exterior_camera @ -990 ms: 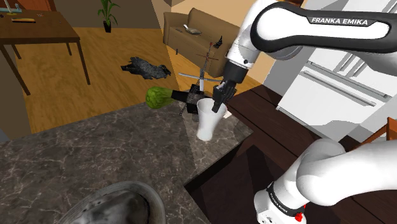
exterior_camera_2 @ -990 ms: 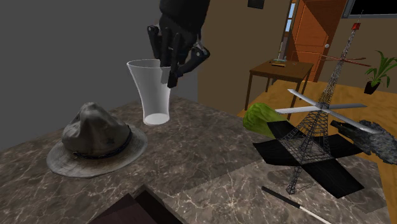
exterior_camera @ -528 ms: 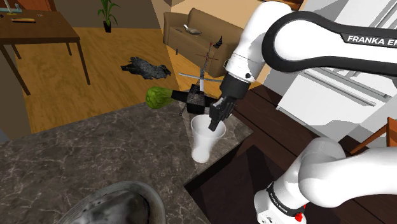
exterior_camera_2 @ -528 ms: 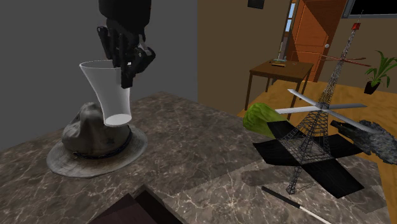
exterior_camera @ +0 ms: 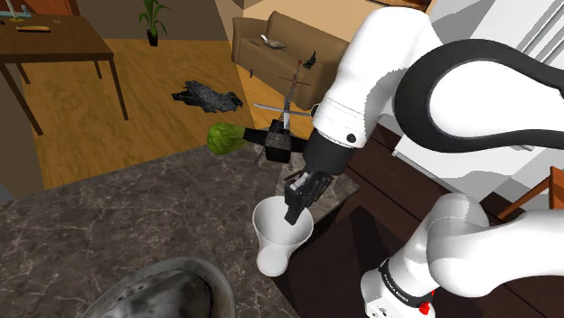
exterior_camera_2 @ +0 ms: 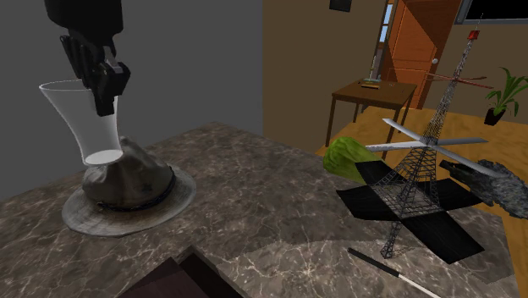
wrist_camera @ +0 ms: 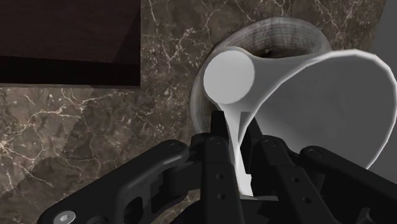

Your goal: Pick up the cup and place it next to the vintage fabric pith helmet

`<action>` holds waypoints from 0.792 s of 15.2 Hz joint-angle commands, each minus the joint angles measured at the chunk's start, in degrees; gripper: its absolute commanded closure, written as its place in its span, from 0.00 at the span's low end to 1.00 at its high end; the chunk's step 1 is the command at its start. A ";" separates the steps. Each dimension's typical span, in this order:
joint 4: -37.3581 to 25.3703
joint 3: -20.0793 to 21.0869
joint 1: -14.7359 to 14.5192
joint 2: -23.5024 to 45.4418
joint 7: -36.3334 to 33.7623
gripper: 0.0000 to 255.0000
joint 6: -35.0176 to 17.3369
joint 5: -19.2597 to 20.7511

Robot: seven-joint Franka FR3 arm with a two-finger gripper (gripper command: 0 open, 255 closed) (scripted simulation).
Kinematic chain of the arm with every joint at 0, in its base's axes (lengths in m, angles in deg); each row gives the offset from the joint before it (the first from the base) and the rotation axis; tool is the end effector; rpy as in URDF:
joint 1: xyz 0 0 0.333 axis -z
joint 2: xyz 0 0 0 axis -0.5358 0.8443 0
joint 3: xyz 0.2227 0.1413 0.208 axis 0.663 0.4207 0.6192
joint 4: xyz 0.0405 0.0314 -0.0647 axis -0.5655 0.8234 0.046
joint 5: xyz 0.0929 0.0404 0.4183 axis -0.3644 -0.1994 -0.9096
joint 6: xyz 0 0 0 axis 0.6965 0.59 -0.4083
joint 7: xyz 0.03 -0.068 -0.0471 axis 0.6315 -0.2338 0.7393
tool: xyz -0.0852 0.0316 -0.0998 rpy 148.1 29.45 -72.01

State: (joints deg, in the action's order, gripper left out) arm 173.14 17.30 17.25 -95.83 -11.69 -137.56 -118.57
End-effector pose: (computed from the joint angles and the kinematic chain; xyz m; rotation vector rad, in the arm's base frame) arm 0.2654 0.2670 0.4842 -2.8333 -0.1170 0.0922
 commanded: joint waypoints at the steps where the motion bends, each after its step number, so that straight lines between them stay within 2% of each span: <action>1: -0.31 2.54 -1.32 -0.47 -2.89 1.00 -0.52 -1.73; 7: -2.99 10.76 -4.18 0.66 -11.15 1.00 -3.16 -6.15; 12: -7.02 18.10 -5.08 3.47 -18.05 1.00 -5.89 -8.56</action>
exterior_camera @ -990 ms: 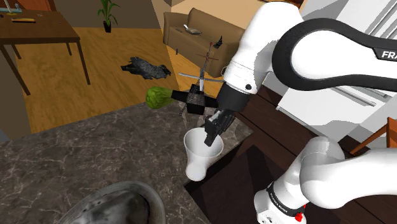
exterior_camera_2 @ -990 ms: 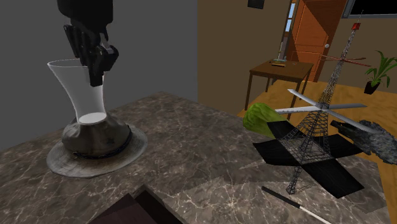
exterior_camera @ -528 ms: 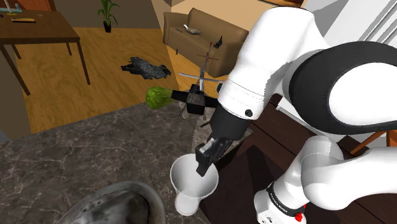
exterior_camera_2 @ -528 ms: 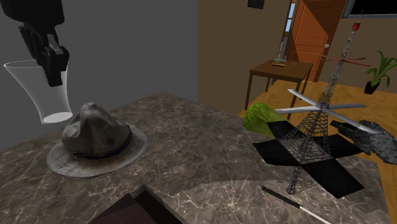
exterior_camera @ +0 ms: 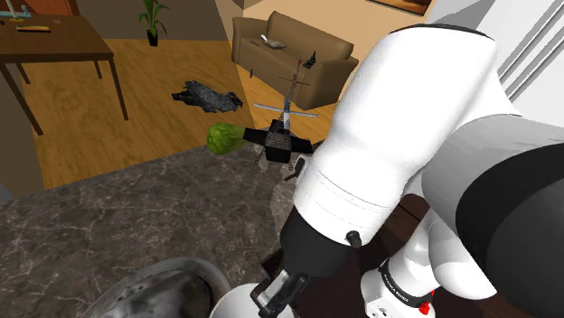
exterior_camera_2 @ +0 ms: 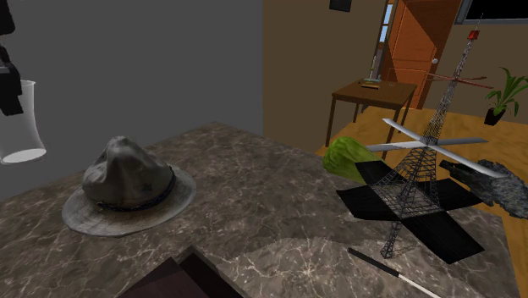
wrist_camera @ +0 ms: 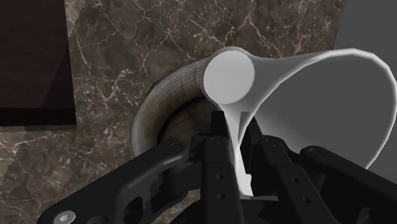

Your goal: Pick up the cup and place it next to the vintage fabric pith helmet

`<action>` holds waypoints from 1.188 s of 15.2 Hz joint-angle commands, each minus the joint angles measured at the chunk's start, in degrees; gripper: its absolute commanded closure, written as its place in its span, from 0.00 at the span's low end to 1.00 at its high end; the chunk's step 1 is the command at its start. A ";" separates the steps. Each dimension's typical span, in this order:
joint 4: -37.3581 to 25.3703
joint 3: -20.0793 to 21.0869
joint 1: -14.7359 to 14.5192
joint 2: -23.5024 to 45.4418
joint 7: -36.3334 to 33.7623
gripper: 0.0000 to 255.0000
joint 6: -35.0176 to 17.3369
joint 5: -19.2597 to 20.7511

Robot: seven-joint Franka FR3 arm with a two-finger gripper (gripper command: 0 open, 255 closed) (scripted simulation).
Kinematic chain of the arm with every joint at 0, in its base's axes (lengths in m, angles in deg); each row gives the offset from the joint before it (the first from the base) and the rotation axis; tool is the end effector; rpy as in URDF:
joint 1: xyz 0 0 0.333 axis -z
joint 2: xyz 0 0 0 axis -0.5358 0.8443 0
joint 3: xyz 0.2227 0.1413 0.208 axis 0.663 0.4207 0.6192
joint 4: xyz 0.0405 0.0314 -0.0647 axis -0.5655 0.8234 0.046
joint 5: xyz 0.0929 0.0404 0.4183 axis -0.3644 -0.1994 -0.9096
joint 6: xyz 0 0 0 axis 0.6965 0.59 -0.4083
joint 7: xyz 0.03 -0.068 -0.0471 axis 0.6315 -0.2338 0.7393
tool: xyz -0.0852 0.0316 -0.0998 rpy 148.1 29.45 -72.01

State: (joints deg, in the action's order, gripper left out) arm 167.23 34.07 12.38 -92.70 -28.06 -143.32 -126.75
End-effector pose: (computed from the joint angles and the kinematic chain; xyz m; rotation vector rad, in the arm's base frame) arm 0.1670 0.4025 0.4825 -2.8338 -0.1167 0.0915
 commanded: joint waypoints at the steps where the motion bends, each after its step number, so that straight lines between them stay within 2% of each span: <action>1: -2.10 2.88 -0.19 1.09 -3.07 1.00 -0.72 -0.68; 6: -7.91 11.25 1.24 5.50 -10.19 1.00 -3.77 -1.10; 11: -15.08 21.40 5.34 11.03 -17.87 1.00 -6.94 0.76; 15: -21.79 32.44 11.93 16.07 -24.69 1.00 -9.32 4.25; 18: -27.53 44.28 20.81 19.32 -29.88 1.00 -10.54 7.51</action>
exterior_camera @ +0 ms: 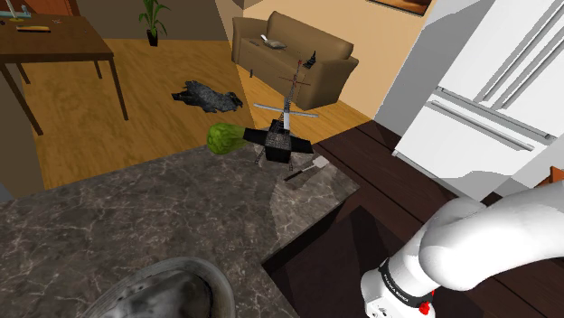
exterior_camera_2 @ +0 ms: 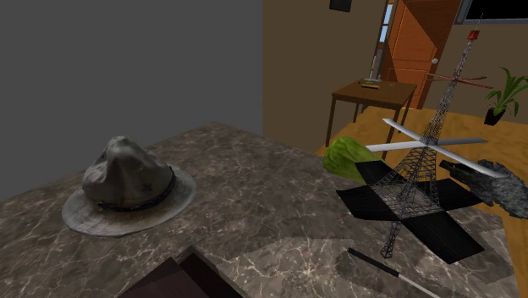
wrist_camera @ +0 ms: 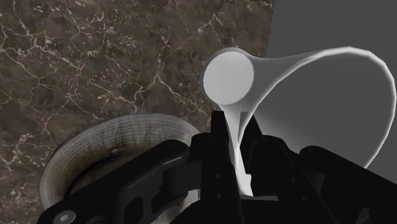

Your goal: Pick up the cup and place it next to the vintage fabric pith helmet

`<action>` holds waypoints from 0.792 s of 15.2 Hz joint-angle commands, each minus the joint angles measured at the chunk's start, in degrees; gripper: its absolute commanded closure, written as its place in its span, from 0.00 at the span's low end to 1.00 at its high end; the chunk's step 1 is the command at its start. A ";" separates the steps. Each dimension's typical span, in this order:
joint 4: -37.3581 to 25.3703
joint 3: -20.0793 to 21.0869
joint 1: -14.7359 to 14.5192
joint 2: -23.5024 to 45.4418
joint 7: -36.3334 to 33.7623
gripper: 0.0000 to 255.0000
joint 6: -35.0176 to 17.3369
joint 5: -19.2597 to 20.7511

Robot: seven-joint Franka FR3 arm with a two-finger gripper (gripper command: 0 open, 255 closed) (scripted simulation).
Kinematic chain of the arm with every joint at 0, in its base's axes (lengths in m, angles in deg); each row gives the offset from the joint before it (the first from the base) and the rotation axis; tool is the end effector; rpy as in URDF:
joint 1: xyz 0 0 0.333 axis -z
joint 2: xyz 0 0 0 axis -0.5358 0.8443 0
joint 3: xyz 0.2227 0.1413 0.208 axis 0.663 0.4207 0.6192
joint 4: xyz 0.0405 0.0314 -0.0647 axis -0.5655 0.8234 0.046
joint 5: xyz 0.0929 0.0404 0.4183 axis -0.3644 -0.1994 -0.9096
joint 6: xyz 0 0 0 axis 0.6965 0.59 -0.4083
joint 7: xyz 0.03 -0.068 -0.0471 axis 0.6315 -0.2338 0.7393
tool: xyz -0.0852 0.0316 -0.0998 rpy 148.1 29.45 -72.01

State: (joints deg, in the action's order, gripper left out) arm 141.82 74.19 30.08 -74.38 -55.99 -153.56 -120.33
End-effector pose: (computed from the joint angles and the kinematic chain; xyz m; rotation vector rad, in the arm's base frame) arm 0.0152 0.6065 0.4846 -2.8355 -0.1168 0.0901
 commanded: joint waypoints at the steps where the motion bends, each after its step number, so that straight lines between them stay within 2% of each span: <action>1: -4.22 8.89 7.12 1.45 -3.38 1.00 -0.36 1.76; 2: -6.47 13.63 11.40 1.24 -4.45 1.00 -0.11 1.87; 3: -8.09 16.49 14.24 0.50 -4.81 1.00 0.33 1.33; 12: -3.67 20.86 17.14 -1.42 -1.79 1.00 -4.97 -2.62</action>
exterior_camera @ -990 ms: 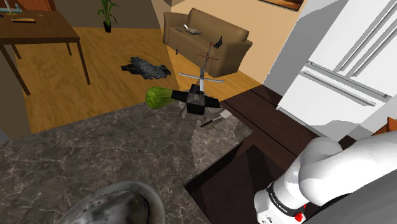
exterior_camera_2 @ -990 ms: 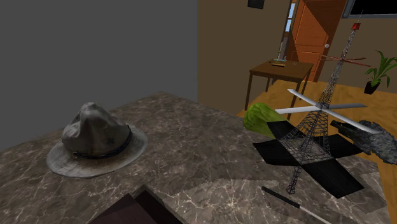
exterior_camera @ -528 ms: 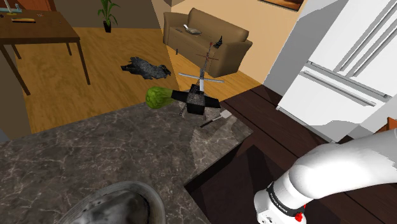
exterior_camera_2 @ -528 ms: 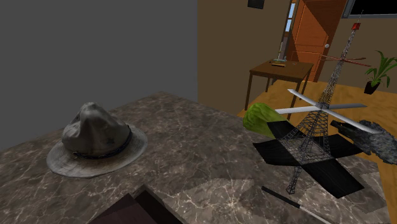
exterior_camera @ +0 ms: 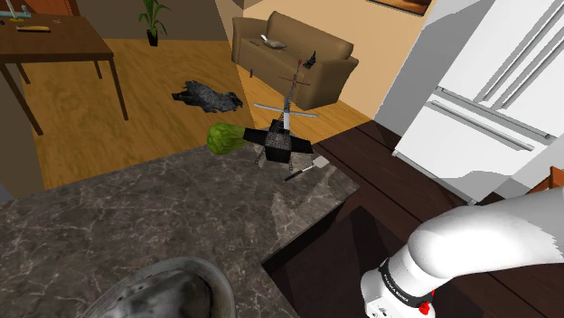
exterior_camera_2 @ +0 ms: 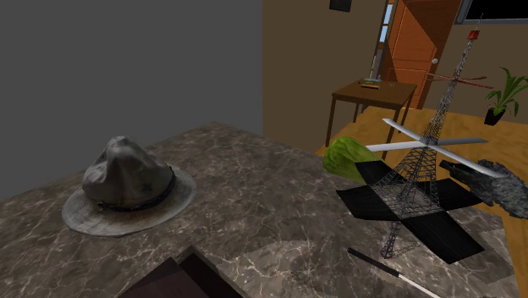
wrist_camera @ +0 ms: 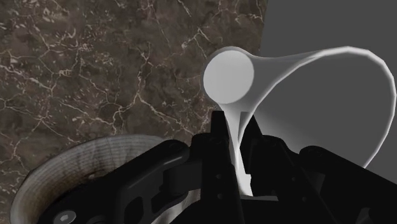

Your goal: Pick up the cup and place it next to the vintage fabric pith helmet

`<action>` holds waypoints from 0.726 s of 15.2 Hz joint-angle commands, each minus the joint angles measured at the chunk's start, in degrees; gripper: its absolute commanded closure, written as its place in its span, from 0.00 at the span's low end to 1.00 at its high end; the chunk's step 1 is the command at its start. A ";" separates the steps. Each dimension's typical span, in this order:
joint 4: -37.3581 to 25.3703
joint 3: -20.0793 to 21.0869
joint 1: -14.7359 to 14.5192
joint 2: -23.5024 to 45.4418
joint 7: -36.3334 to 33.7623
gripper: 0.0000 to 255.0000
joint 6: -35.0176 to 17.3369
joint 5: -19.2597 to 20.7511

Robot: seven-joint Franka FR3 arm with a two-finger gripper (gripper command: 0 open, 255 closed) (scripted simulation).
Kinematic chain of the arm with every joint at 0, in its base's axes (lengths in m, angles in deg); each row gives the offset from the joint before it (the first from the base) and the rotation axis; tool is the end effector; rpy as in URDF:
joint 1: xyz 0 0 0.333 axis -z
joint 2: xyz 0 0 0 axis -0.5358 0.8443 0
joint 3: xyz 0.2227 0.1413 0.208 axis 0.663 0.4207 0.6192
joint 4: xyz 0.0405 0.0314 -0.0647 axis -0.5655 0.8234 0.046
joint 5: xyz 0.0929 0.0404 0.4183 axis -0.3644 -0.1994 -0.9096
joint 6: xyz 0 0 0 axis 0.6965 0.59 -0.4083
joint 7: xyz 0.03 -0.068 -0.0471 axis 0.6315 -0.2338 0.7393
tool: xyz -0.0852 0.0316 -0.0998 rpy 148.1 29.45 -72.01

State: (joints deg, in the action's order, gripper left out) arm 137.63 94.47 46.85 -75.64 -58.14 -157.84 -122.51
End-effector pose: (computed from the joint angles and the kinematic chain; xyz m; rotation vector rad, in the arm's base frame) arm -0.0175 0.6480 0.4420 -2.8332 -0.1154 0.0925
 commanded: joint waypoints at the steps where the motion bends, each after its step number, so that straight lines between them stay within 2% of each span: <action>1: 0.95 1.19 0.81 -0.35 0.69 1.00 -1.29 -0.86; 11: 4.42 7.92 5.73 -2.72 4.43 1.00 -6.79 -5.91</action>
State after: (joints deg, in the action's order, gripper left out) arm 141.64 101.75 52.15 -78.13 -54.13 -164.01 -127.86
